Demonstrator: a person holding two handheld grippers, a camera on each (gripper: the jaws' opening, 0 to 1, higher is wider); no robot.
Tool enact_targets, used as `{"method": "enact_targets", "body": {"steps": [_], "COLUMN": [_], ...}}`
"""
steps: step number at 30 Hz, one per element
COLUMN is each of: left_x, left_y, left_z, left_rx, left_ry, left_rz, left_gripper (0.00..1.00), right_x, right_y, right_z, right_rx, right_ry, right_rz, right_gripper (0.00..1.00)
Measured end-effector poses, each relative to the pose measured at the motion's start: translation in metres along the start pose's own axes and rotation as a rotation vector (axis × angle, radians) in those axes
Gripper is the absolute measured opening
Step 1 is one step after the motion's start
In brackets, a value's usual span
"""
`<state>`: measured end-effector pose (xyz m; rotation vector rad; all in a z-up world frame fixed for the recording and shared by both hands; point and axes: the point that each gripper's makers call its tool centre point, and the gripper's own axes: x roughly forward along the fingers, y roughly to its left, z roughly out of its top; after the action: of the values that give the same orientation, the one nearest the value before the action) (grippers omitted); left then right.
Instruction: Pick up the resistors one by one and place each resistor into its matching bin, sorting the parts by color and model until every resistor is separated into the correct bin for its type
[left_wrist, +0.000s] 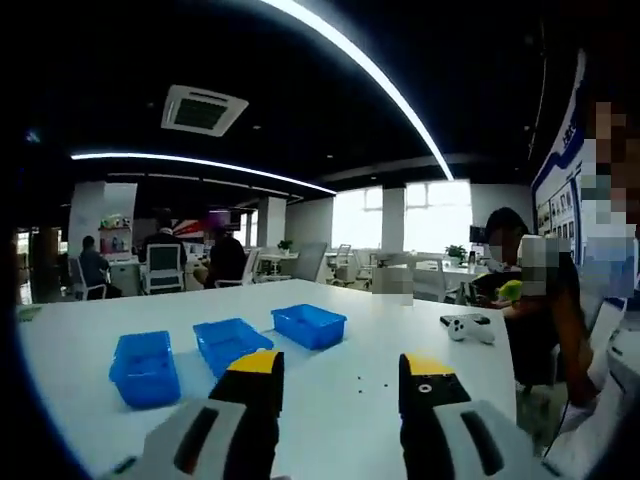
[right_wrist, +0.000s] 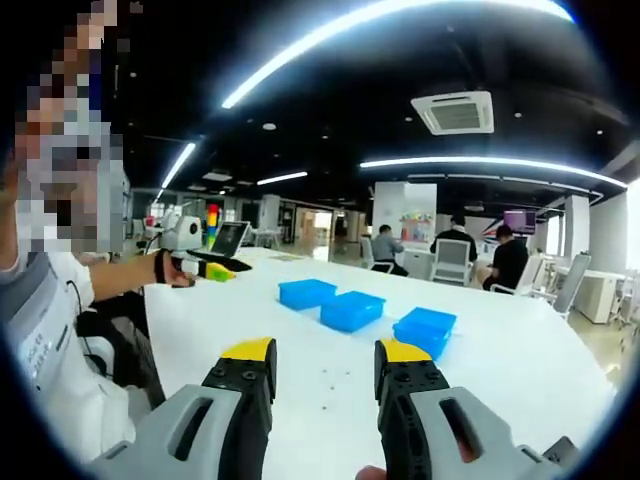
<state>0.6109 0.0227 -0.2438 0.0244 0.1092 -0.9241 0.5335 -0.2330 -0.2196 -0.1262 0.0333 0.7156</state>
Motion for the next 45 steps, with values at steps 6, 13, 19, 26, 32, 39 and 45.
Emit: {"method": "enact_targets", "body": {"steps": [6,13,19,26,32,39,45], "left_x": [0.016,0.051,0.088,0.127,0.145,0.167,0.179], "left_y": [-0.010,-0.026,-0.024,-0.024,-0.033,-0.032,-0.027], "left_z": [-0.003,-0.008,-0.017,-0.064,-0.104,-0.128,-0.135], "left_rx": [0.013,0.137,0.211,0.278,0.304,0.317,0.305], "left_ry": [0.089,0.259,0.382,0.618,0.792,0.927,1.000], "left_rz": [-0.046,-0.166,-0.213,-0.285,-0.376,-0.408,-0.407], "left_gripper": [0.35,0.31,0.29,0.28,0.27,0.27,0.27], "right_x": [-0.002,-0.006,-0.007,-0.010,-0.011,-0.007,-0.010], "right_y": [-0.003,-0.004,-0.003,-0.001,0.000,0.003,0.003], "right_z": [0.002,0.003,0.004,0.006,0.008,0.007,0.011], "right_rx": [-0.003,-0.006,-0.006,-0.008,-0.010,-0.012,-0.027], "right_ry": [0.001,-0.005,-0.010,-0.019,-0.028,-0.020,-0.027], "right_rz": [-0.003,-0.010,-0.011,-0.012,-0.012,-0.001,-0.011], "right_gripper": [0.41,0.41,0.41,0.41,0.40,0.40,0.40]}}
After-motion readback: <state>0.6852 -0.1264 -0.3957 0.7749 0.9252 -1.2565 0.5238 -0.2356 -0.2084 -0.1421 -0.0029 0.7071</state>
